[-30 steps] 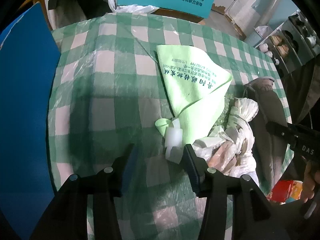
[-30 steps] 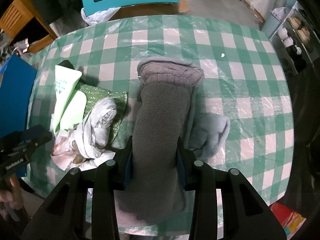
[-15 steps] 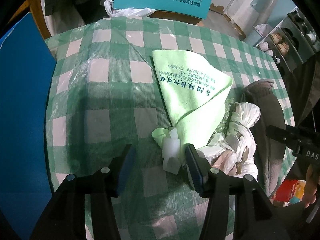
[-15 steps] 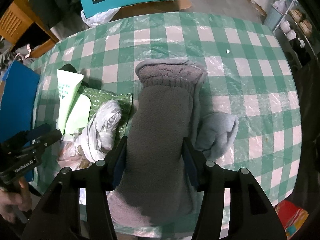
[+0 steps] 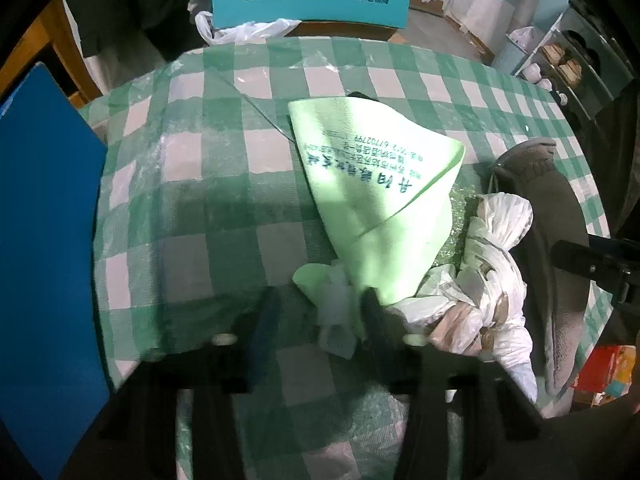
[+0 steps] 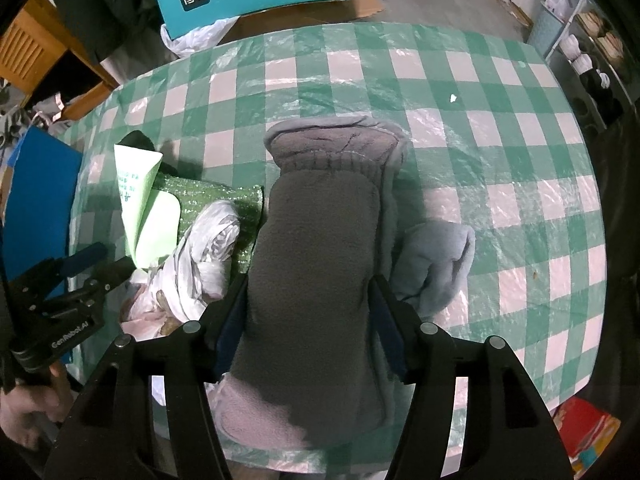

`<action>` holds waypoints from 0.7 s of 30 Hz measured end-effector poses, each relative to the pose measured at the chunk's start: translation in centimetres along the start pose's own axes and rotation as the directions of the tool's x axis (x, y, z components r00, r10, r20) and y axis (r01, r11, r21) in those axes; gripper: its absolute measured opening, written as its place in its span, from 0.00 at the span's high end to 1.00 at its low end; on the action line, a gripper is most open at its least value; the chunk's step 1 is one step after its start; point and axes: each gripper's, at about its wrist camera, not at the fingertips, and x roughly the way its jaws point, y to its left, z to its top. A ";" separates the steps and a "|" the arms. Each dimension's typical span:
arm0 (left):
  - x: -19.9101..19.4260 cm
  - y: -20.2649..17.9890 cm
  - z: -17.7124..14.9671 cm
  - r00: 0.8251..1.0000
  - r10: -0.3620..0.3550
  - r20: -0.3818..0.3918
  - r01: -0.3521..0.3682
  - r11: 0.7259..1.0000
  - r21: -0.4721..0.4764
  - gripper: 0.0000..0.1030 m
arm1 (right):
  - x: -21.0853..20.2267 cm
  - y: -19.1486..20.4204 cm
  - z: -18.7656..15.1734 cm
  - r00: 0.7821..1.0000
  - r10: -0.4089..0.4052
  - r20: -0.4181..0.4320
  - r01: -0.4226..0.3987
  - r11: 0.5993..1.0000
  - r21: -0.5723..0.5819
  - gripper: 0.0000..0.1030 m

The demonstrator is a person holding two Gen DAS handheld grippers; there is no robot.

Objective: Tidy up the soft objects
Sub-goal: 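Grasp the grey fleece sock with the right gripper while the left gripper approaches the green bag, then grasp the light green paper bag with the left gripper and lift it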

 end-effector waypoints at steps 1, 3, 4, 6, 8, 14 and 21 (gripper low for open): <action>0.0 0.1 0.0 1.000 -0.011 -0.005 0.011 1.000 -0.003 0.77 | -0.1 -0.1 -0.1 1.000 0.001 0.000 -0.001 1.000 0.002 0.40; 0.0 0.3 -0.2 0.999 -0.032 -0.011 0.032 0.999 -0.020 0.82 | -0.1 -0.2 -0.1 1.000 0.002 -0.001 -0.002 1.000 0.006 0.39; 0.0 0.3 -0.3 0.999 -0.035 -0.007 0.035 0.999 -0.026 0.83 | -0.1 -0.2 -0.1 1.000 0.002 -0.001 -0.002 1.000 0.007 0.39; -0.2 0.5 -0.4 0.999 -0.051 -0.005 0.051 0.998 -0.039 0.83 | -0.2 -0.2 -0.1 1.000 0.001 -0.001 -0.001 1.000 0.007 0.39; -0.5 0.9 -0.7 0.998 -0.063 -0.005 0.062 0.997 -0.055 0.83 | -0.2 -0.1 -0.1 1.000 -0.001 -0.005 0.001 1.000 0.007 0.38; -1.8 2.4 -1.8 0.993 -0.115 -0.002 0.114 0.986 -0.118 0.83 | -0.5 -0.1 -0.1 1.000 0.003 0.003 -0.003 1.000 0.004 0.38; -2.7 3.3 -3.8 0.993 -0.120 0.001 0.119 0.984 -0.135 0.83 | -0.7 0.1 -0.2 1.000 0.002 0.001 -0.002 1.000 0.000 0.38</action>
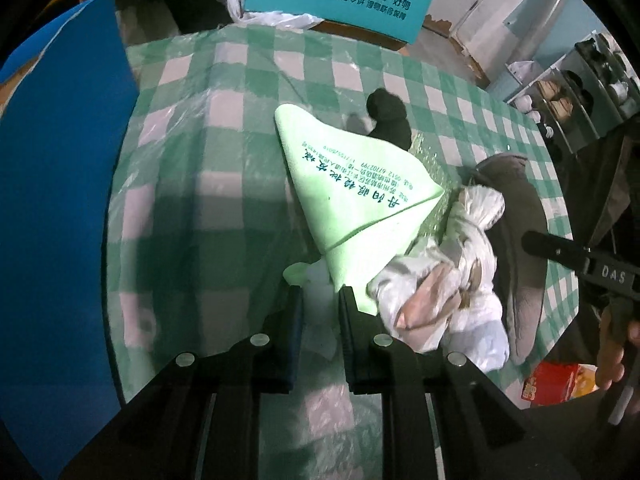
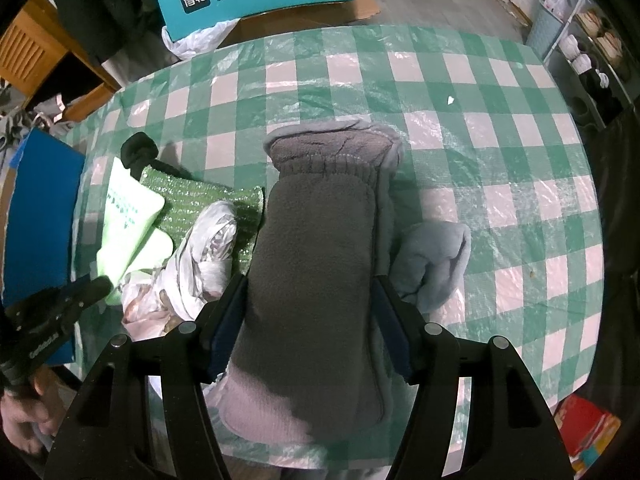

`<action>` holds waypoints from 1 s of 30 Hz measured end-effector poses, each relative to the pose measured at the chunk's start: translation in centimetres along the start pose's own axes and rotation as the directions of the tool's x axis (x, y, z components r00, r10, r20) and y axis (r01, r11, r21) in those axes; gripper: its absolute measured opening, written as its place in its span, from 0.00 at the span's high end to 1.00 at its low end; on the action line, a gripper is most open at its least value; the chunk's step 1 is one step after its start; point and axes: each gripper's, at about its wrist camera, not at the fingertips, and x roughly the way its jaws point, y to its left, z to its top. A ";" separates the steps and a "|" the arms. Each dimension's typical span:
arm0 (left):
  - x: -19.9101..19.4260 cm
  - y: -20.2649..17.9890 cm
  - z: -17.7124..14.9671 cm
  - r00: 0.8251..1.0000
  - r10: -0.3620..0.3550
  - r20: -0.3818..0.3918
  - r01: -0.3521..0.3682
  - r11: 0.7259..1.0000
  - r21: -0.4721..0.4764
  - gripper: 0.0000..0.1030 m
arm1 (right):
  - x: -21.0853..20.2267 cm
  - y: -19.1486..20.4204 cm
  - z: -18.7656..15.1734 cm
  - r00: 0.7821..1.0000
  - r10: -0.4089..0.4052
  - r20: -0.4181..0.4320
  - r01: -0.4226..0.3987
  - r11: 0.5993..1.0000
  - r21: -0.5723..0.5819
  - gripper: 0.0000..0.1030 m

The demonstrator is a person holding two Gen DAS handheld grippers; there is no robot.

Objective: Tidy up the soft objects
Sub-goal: 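Grasp the light green paper bag with the left gripper and lift it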

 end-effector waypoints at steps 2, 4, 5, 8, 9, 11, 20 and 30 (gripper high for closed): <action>0.1 0.1 -0.4 1.000 0.010 -0.009 -0.010 1.000 -0.002 0.83 | 0.0 0.2 0.0 1.000 0.000 0.000 0.000 1.000 -0.006 0.38; 0.3 0.4 -0.7 1.000 0.026 -0.017 -0.026 1.000 0.001 0.82 | 0.0 0.4 0.0 1.000 0.000 -0.001 0.000 1.000 -0.013 0.38; 0.4 0.4 -0.7 0.999 0.032 -0.020 -0.032 0.999 0.001 0.82 | 0.0 0.5 -0.1 1.000 0.000 -0.002 0.000 1.000 -0.016 0.38; 0.1 0.5 -0.8 0.999 0.035 -0.012 -0.035 0.999 -0.003 0.70 | 0.0 0.8 -0.2 1.000 -0.002 -0.005 0.002 1.000 -0.021 0.38; -0.1 0.4 -0.8 0.999 0.047 -0.005 -0.047 0.999 -0.002 0.60 | 0.0 0.9 -0.3 1.000 -0.004 -0.005 0.004 1.000 -0.022 0.38; -0.5 0.3 -0.8 0.998 0.067 0.017 -0.067 0.998 0.004 0.47 | 0.0 1.0 -0.4 1.000 -0.008 -0.005 0.007 1.000 -0.025 0.38; -0.1 -1.7 1.1 0.994 0.102 0.044 -0.106 0.989 0.100 0.28 | 0.1 0.6 -0.4 1.000 -0.012 -0.014 0.011 1.000 -0.009 0.34; 3.2 -4.3 2.4 0.992 0.127 -0.010 -0.122 0.970 0.211 0.25 | 0.6 0.3 -0.2 1.000 -0.013 -0.010 0.013 1.000 -0.010 0.31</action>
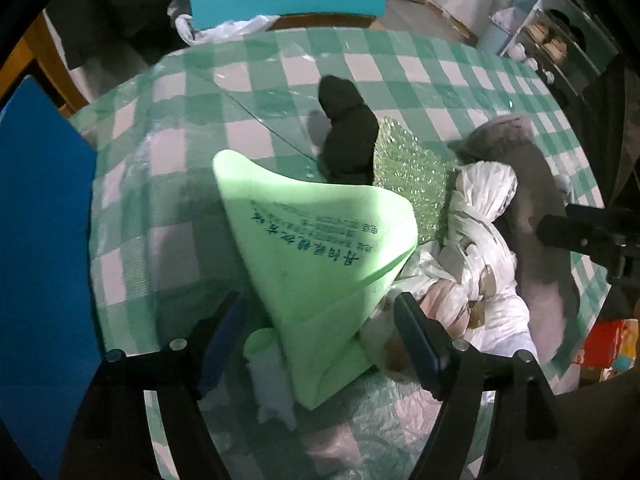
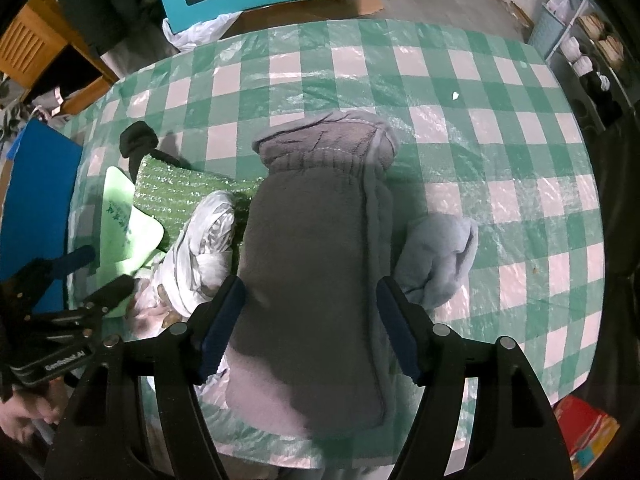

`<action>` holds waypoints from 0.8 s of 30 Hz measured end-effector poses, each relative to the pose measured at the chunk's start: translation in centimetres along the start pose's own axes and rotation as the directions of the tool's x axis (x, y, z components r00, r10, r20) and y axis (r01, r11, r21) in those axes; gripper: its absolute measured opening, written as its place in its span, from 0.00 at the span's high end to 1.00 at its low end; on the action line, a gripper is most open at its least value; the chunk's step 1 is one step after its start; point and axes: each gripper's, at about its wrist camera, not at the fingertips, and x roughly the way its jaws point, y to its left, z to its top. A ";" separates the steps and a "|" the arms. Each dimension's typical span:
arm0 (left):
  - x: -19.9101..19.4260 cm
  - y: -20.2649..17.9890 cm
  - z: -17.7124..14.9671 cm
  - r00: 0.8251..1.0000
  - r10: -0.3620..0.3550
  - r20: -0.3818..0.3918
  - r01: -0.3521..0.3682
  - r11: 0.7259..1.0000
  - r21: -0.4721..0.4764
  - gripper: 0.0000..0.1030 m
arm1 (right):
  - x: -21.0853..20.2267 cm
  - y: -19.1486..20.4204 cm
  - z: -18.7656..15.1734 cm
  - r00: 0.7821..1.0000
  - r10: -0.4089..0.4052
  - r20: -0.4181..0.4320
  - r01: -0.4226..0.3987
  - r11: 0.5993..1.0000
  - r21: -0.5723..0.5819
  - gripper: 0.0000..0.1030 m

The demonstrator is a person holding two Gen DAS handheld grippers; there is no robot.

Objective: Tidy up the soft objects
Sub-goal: 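Grasp the light green paper bag with the left gripper and lift it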

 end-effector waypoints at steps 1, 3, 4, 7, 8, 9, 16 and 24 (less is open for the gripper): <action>0.0 -0.1 0.0 1.000 0.006 0.008 -0.006 1.000 0.006 0.25 | 0.0 0.0 0.0 1.000 -0.002 0.002 0.002 1.000 -0.001 0.30; 0.1 -0.2 0.1 1.000 0.003 0.010 -0.003 1.000 0.010 0.25 | 0.2 0.0 0.1 1.000 -0.004 0.004 0.004 1.000 -0.003 0.30; 0.2 -0.3 0.3 1.000 -0.001 0.013 0.001 1.000 0.007 0.25 | 0.3 0.0 0.2 1.000 -0.003 0.004 0.003 1.000 -0.004 0.30; 0.2 0.1 0.7 1.000 -0.023 0.019 0.023 1.000 -0.017 0.25 | 0.5 0.0 0.3 1.000 -0.002 0.001 0.002 1.000 0.000 0.29; 0.2 0.3 0.8 0.999 -0.029 0.024 0.030 0.999 -0.026 0.25 | 0.6 0.0 0.4 1.000 -0.001 -0.001 0.001 1.000 0.002 0.29; 0.1 0.5 0.9 0.999 -0.036 0.033 0.037 0.999 -0.036 0.30 | 0.8 0.1 0.5 1.000 -0.002 -0.003 0.002 1.000 0.002 0.29; 0.5 1.3 1.1 0.998 -0.059 0.020 0.060 0.995 -0.074 0.87 | 1.3 0.3 0.6 1.000 -0.015 -0.006 0.015 1.000 -0.005 0.29; -1.0 1.4 0.8 0.993 -0.091 0.074 0.098 0.991 -0.093 0.94 | 2.2 1.0 0.2 0.999 -0.053 0.007 0.053 0.998 -0.032 0.39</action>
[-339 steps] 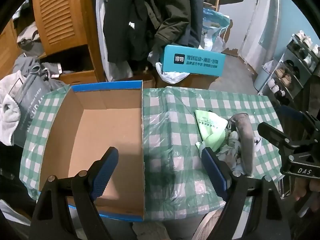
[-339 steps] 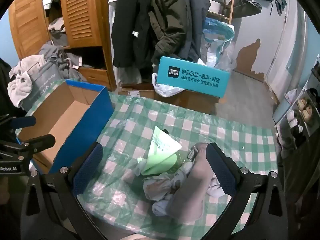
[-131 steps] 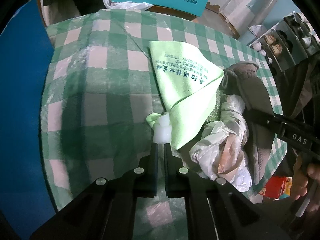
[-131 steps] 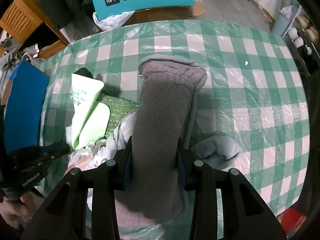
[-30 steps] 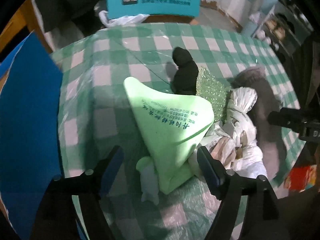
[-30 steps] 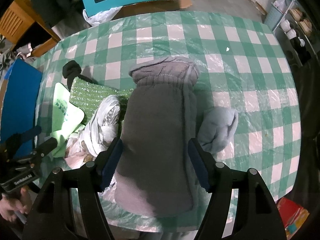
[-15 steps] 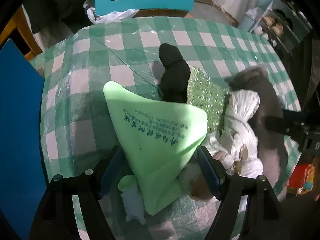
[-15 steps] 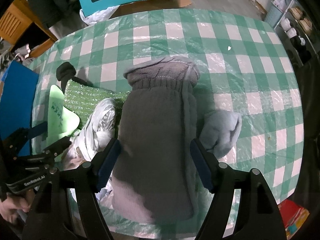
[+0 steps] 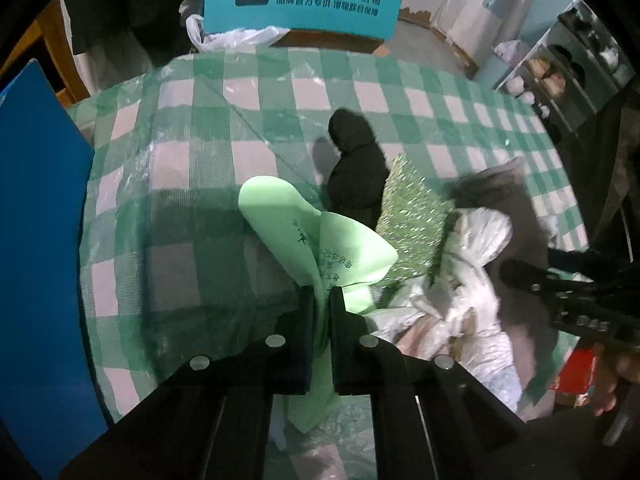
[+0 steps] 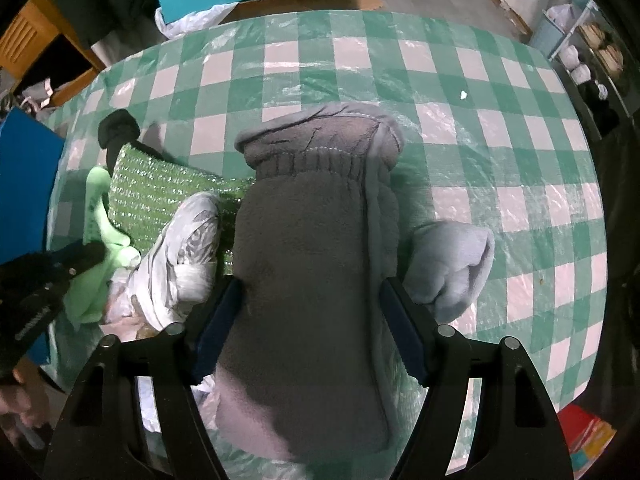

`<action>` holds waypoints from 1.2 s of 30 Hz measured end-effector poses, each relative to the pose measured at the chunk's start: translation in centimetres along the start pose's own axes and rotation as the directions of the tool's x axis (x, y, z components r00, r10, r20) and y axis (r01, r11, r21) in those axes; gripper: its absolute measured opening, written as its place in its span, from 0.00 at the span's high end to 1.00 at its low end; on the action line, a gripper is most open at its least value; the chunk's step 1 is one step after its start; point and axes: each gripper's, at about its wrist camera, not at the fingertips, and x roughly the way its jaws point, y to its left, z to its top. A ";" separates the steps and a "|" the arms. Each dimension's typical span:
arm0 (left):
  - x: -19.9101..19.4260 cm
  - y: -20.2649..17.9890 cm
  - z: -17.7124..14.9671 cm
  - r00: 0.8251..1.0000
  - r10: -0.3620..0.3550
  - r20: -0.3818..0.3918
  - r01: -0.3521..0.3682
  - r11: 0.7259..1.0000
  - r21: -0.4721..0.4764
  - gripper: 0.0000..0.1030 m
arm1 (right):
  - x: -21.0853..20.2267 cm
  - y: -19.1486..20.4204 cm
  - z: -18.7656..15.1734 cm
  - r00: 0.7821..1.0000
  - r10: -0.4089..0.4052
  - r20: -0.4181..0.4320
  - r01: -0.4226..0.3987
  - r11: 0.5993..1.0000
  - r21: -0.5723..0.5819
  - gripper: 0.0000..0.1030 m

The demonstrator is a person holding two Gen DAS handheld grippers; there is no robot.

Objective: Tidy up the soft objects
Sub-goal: 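Grasp the light green paper bag with the left gripper and lift it, then carry the grey sock and green bag together over the cardboard box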

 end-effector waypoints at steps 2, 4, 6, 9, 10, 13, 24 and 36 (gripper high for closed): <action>-0.8 0.0 0.3 1.000 -0.021 0.017 0.022 1.000 -0.006 0.94 | -0.1 0.1 0.0 1.000 -0.006 0.003 0.006 1.000 -0.014 0.53; -1.5 0.1 0.6 0.998 -0.048 0.035 0.048 0.999 -0.014 0.94 | -0.4 0.3 0.0 1.000 -0.011 0.013 0.012 1.000 -0.027 0.66; -2.3 0.2 0.8 0.995 -0.083 0.054 0.084 0.996 -0.025 0.94 | -0.9 0.4 -0.1 1.000 -0.008 0.025 0.009 0.999 -0.036 0.76; -3.2 0.7 1.2 0.985 -0.155 0.071 0.159 0.986 -0.058 0.94 | -1.5 0.5 -0.1 0.999 -0.010 0.041 0.012 0.999 -0.042 0.80; -3.4 0.8 1.3 0.982 -0.174 0.077 0.179 0.981 -0.069 0.94 | -1.7 0.5 -0.1 0.999 -0.008 0.045 0.010 0.999 -0.042 0.81; -4.2 1.2 1.5 0.973 -0.208 0.096 0.216 0.972 -0.090 0.94 | -2.1 0.5 -0.1 0.999 0.003 0.055 -0.001 0.999 -0.037 0.83; -7.3 0.6 2.1 0.964 -0.210 0.165 0.224 0.972 -0.072 0.94 | -5.0 1.0 0.0 0.991 0.039 0.130 -0.033 0.998 -0.049 0.86; -11.7 -0.3 1.8 0.956 -0.151 0.252 0.156 0.988 0.002 0.94 | -8.9 2.2 -0.1 0.977 0.059 0.203 -0.043 0.996 -0.083 0.86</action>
